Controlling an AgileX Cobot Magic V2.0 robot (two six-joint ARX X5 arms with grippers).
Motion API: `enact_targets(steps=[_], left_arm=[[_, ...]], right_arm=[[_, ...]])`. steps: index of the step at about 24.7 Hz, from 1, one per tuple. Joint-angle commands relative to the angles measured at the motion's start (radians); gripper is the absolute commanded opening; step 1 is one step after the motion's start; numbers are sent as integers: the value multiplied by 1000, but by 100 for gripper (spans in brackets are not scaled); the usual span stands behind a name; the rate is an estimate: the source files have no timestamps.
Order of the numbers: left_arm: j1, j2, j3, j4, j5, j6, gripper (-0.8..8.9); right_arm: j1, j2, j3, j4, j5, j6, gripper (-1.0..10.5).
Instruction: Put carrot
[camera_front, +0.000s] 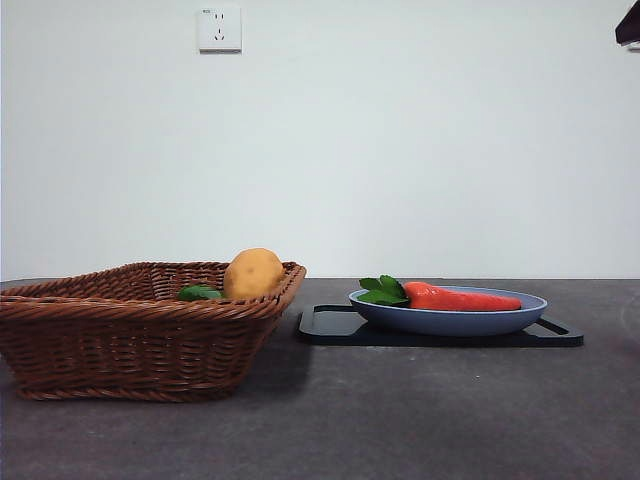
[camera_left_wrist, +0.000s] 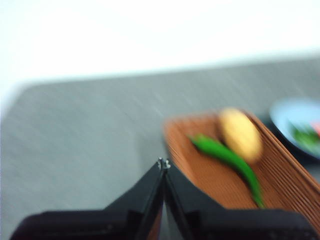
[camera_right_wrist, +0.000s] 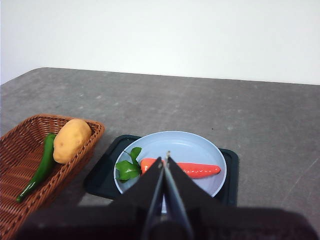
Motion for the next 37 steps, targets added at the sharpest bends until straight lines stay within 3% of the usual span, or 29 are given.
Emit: enact_targets(steps=[1, 4, 8, 18, 37], left_arm=[[87, -52, -112, 178, 1, 28, 6], [182, -107, -268, 352, 68, 19, 6], [220, -120, -380, 419, 94, 19, 6], [245, -128, -505, 427, 90, 19, 6], [271, -153, -516, 301, 89, 19, 6]], right_arm=[[6, 2, 8, 8, 5, -2, 4], [6, 2, 8, 8, 6, -2, 4], [6, 2, 8, 8, 5, -2, 4], [6, 2, 8, 9, 6, -2, 4], [6, 2, 8, 9, 5, -2, 4]])
